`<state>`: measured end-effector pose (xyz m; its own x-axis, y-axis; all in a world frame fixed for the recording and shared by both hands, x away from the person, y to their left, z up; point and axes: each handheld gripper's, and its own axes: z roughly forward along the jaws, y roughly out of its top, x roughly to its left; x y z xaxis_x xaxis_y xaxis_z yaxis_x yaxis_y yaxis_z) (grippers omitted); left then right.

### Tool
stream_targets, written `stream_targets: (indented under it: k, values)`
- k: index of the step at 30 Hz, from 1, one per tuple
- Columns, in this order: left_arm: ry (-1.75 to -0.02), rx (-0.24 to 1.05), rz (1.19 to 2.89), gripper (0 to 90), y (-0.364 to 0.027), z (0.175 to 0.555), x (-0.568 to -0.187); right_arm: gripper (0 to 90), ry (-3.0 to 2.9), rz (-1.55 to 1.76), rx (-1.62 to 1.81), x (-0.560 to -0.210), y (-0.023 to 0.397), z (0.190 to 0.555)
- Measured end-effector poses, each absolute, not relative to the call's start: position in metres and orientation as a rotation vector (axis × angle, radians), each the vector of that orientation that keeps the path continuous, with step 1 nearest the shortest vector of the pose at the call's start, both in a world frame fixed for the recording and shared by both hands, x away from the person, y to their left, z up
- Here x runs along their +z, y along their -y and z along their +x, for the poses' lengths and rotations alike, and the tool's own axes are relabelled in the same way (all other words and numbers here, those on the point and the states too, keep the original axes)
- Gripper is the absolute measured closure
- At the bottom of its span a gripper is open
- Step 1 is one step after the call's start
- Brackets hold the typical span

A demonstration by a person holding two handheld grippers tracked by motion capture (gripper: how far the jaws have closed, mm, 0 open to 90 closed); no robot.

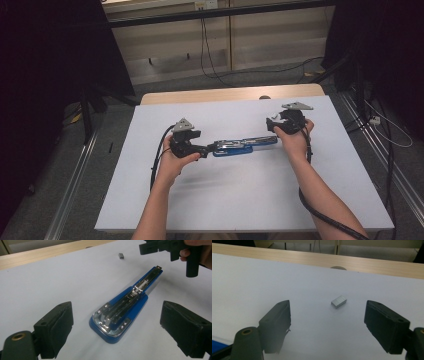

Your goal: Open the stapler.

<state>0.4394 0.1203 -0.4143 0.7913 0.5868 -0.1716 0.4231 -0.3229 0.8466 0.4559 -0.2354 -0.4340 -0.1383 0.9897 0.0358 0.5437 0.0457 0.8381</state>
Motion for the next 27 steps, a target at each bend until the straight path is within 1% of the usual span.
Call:
stream_targets:
  k: [8,12,16,18,20,25,27]
  values:
    - [-0.772,0.224,1.974,10.6,-0.120,0.440,-0.415,19.5,-1.732,1.581,0.948,-0.446,0.235,0.478]
    - [-0.777,0.225,1.985,10.5,-0.120,0.442,-0.418,16.2,-1.741,1.592,0.950,-0.447,0.235,0.485]
    - [-0.812,0.236,1.974,8.5,-0.123,0.444,-0.418,16.7,-1.736,1.614,0.935,-0.450,0.237,0.490]
    - [-0.815,0.242,1.959,8.4,-0.124,0.444,-0.417,17.7,-1.734,1.622,0.927,-0.451,0.239,0.492]
    - [-0.816,0.245,1.947,8.2,-0.125,0.444,-0.416,22.0,-1.737,1.619,0.919,-0.451,0.240,0.495]
    - [-0.816,0.245,1.951,8.3,-0.125,0.445,-0.417,27.2,-1.726,1.631,0.879,-0.450,0.243,0.501]
    - [-0.820,0.242,1.957,8.3,-0.125,0.445,-0.418,32.2,-1.718,1.645,0.880,-0.450,0.246,0.503]
